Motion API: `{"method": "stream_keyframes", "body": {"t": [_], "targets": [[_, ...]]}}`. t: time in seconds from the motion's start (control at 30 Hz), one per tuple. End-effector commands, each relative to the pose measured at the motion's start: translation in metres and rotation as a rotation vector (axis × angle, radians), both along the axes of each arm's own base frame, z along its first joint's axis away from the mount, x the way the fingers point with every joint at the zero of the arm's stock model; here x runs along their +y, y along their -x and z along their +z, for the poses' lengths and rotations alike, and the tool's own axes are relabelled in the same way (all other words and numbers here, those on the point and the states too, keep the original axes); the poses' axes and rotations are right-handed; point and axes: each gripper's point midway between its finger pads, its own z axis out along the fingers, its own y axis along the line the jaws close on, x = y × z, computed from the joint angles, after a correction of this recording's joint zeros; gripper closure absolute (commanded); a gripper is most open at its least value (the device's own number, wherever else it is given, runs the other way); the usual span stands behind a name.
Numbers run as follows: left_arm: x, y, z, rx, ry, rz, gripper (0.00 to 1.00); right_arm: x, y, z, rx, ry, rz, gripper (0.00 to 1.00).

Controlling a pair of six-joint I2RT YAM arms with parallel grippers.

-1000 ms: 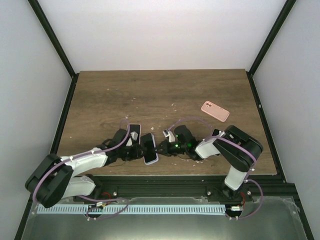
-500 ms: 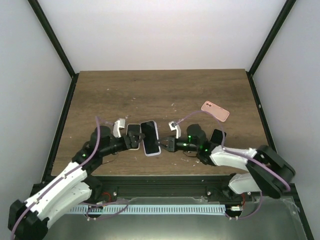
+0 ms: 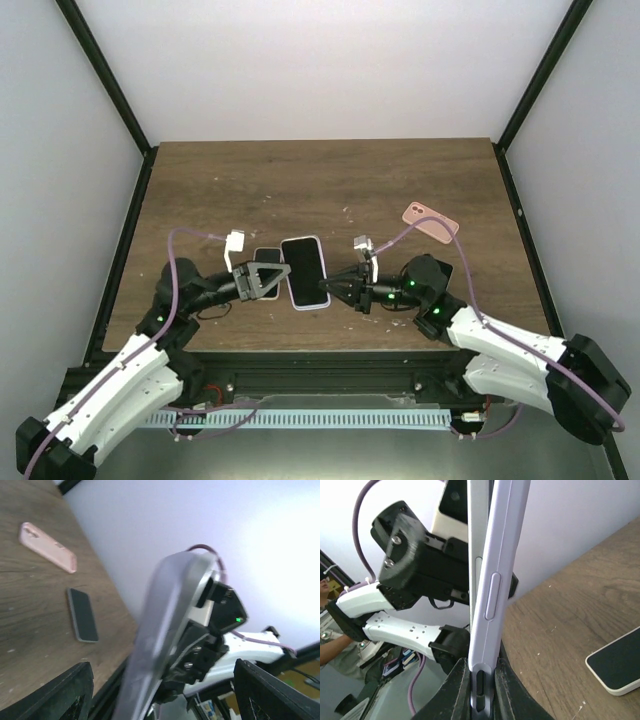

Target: Put the phone into the phone case

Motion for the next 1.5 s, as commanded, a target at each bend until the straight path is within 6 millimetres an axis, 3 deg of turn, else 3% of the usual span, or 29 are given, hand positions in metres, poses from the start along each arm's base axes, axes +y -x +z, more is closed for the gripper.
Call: {"method": "stream_keyframes", "body": {"t": [0.0,0.2,0.6,0.8,0.93,1.07,1.17,1.37,1.47], "targets": [[-0.004,0.023,0.042,-0.130,0.149,-0.134,0.21,0.003,0.010,0.025,-0.101,-0.062,0.063,0.99],[-0.005,0.023,0.044,-0.103,0.174,-0.138,0.26,0.006,0.019,0.016,-0.133,-0.063,0.126,0.98],[-0.008,0.022,0.043,-0.105,0.170,-0.157,0.69,0.010,0.015,0.013,-0.145,-0.035,0.121,0.92],[-0.010,0.021,0.035,-0.140,0.141,-0.163,0.75,0.014,0.013,0.021,-0.094,-0.048,0.143,0.79],[-0.013,0.020,0.032,-0.155,0.125,-0.175,0.77,0.020,0.014,0.027,-0.051,-0.062,0.190,0.77],[-0.014,0.020,0.030,-0.173,0.124,-0.182,0.78,0.025,0.014,0.028,-0.037,-0.067,0.215,0.80],[-0.014,0.022,0.029,-0.178,0.124,-0.188,0.76,0.025,0.014,0.027,-0.061,-0.066,0.217,0.92],[-0.013,0.016,0.033,-0.078,0.126,-0.162,0.46,0.020,0.009,0.017,-0.217,-0.026,0.136,0.97],[-0.013,0.019,0.043,-0.084,0.153,-0.173,0.38,0.019,0.007,0.017,-0.298,-0.006,0.115,0.97]]}}
